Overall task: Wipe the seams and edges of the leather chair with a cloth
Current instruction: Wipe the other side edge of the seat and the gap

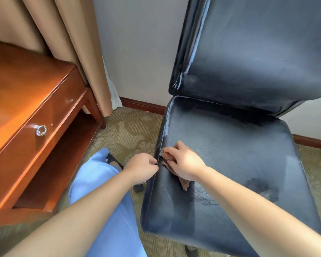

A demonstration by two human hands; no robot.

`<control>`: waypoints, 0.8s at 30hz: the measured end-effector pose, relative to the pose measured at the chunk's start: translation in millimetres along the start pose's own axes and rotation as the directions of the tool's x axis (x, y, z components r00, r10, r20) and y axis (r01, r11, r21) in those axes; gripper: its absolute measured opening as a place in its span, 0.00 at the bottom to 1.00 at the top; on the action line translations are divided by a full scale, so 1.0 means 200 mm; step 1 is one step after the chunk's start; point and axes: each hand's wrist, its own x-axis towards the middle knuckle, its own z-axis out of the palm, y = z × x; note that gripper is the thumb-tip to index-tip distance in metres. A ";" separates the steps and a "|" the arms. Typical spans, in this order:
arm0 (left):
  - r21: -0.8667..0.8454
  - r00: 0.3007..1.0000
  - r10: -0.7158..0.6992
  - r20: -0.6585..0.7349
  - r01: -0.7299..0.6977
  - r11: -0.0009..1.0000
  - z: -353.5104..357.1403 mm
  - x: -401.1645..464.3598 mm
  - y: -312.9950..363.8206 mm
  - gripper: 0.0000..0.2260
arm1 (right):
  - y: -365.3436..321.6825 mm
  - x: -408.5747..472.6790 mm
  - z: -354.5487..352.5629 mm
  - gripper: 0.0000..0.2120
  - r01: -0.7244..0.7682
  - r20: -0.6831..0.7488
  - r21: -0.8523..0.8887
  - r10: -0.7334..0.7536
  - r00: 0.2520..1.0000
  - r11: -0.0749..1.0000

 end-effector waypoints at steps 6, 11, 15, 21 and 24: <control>-0.003 0.998 0.008 -0.056 -0.008 1.000 0.02 0.01 -0.02 0.04 | -0.03 -0.06 0.01 0.15 0.102 0.008 -0.140 -0.102 0.995 0.985; -0.036 0.996 -0.052 -0.066 0.050 0.998 0.10 -0.06 -0.04 0.08 | -0.05 -0.16 0.04 0.17 0.042 0.030 -0.110 -0.039 0.999 0.993; 0.019 0.996 -0.061 -0.069 0.063 0.998 0.14 -0.14 -0.02 0.16 | -0.07 -0.24 0.04 0.18 -0.029 0.054 -0.073 0.033 0.998 0.997; 0.111 0.986 -0.026 -0.164 0.045 0.993 0.12 -0.30 0.03 0.24 | -0.13 -0.36 0.06 0.15 -0.099 0.067 -0.149 0.110 0.992 0.984; 0.202 0.974 0.028 -0.223 0.019 0.979 0.12 -0.32 0.03 0.25 | -0.12 -0.39 0.05 0.13 -0.098 0.076 -0.139 0.109 0.991 0.986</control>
